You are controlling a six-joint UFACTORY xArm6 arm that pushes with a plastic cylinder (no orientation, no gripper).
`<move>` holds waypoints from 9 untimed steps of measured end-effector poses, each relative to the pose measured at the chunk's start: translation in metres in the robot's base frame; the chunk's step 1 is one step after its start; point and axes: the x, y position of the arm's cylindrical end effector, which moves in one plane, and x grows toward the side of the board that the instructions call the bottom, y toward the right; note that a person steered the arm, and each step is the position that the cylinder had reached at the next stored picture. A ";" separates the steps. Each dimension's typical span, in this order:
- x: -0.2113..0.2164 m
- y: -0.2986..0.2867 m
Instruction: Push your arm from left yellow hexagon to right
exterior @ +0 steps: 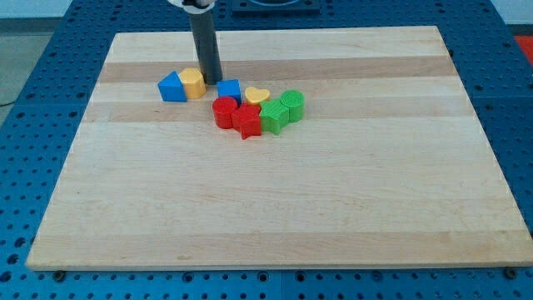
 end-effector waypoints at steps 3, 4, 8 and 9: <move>0.015 -0.044; 0.019 -0.055; -0.014 0.070; -0.012 0.140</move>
